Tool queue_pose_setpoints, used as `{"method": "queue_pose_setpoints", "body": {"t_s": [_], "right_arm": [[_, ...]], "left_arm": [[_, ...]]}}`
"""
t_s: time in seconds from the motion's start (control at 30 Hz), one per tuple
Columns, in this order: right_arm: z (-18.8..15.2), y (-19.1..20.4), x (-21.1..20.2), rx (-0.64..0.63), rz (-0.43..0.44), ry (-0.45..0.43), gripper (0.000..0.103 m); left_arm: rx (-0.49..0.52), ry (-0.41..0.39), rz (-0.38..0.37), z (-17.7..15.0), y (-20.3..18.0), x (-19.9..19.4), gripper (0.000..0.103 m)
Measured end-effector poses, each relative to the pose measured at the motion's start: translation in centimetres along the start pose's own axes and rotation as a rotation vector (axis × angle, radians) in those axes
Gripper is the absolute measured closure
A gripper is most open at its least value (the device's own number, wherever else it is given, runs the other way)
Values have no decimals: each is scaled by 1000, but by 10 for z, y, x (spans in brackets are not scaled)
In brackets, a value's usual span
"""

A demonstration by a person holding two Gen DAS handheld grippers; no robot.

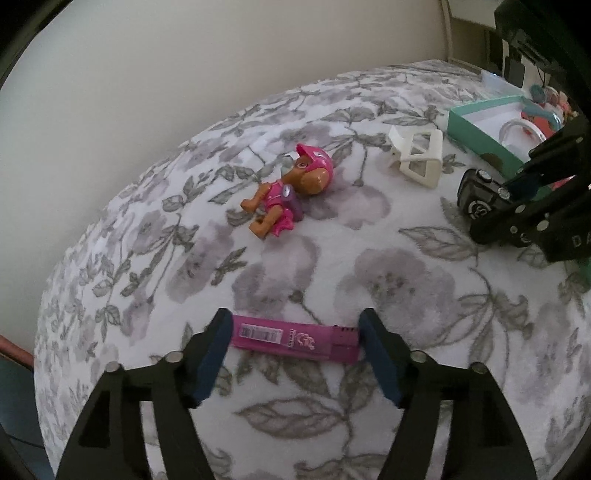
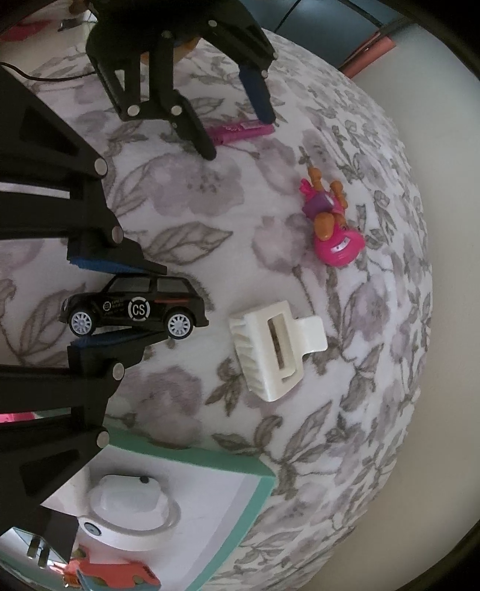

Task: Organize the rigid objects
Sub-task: 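Lift and carry the pink stick and black toy car over the tray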

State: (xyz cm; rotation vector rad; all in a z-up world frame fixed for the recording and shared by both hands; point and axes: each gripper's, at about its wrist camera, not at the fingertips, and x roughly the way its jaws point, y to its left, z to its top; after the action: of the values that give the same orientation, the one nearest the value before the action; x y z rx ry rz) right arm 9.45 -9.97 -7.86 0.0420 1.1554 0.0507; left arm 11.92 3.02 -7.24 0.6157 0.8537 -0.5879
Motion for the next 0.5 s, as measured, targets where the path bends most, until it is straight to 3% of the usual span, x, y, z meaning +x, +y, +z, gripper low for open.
{"method": "queue_pose_setpoints", "body": {"t_s": [0.07,0.27,0.33,0.5], "right_arm": [[-1,-3,0,-2,5,1,75],[2,-7,0,7,21,4,75],[2,-9,0,13,27,4,75],[7,-15,-1,19,30,4,75]], "left_arm": [[1,-4,8,0,4,2,18],[-29,-26,-74,0,14,8,18],[-50,-28,-116,-2,17,9,22],[-55,-30,-126,-5,13,7,22]]}}
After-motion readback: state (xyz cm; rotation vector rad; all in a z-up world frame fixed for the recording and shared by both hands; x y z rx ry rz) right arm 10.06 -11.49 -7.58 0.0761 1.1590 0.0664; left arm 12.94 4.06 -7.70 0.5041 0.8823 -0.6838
